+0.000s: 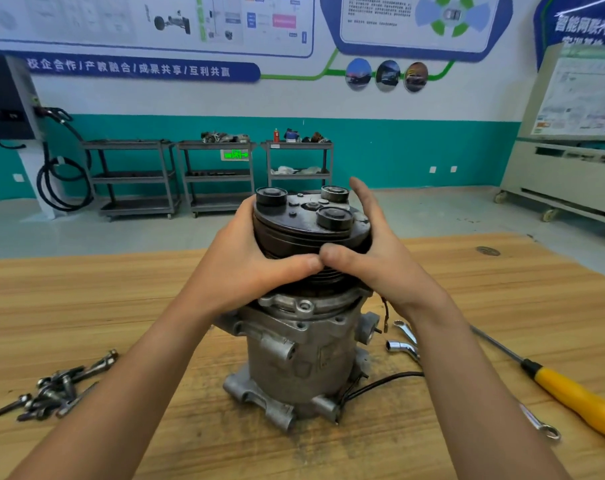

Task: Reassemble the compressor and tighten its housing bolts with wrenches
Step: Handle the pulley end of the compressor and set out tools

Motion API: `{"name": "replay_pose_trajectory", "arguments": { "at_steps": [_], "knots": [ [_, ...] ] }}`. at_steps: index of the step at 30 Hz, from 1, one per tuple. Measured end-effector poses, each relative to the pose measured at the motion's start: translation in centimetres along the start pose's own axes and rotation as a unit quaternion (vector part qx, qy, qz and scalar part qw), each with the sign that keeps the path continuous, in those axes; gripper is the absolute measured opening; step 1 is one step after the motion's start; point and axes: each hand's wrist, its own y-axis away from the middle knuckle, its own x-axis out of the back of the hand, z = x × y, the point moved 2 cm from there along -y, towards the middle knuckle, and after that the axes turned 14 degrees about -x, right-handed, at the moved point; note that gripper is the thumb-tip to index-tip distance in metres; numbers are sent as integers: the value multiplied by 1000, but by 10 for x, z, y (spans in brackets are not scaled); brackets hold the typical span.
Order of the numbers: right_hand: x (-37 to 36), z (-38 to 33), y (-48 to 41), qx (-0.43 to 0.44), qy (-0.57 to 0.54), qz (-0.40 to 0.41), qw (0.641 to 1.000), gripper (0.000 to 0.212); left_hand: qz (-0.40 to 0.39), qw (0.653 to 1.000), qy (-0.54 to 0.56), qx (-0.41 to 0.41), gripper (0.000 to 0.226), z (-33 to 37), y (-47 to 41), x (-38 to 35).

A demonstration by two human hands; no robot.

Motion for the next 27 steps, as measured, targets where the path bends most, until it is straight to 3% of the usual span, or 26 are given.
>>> {"name": "replay_pose_trajectory", "arguments": {
  "at_steps": [3, 8, 13, 17, 20, 23, 25, 27],
  "knots": [
    [-3, 3, 0, -1, -14, 23, 1000, 121, -68, 995, 79, 7, 76, -4, -6, 12],
    [-16, 7, 21, -43, 20, 120, 992, 126, -115, 982, 142, 54, 113, -16, -8, 8],
    [-37, 9, 29, -88, -19, 135, 987, 118, -44, 989, 125, 69, 95, -17, 2, 4],
    [-41, 9, 24, -62, 88, 238, 965, 121, 16, 993, 86, 80, 60, -6, 10, 0],
    [-29, 10, 14, -38, 68, 186, 979, 111, 82, 992, 4, 94, 40, 1, 21, -11],
    [-11, 9, 5, -74, 26, 88, 993, 99, 111, 988, -9, 103, 36, 0, 24, -11],
    [-4, 11, 9, -100, 12, 91, 991, 109, 157, 968, 81, 178, 47, -12, 26, -4],
    [-9, 17, 21, -111, -17, 121, 986, 119, 140, 960, 45, 237, 51, -20, 37, 0]
  ]
}}
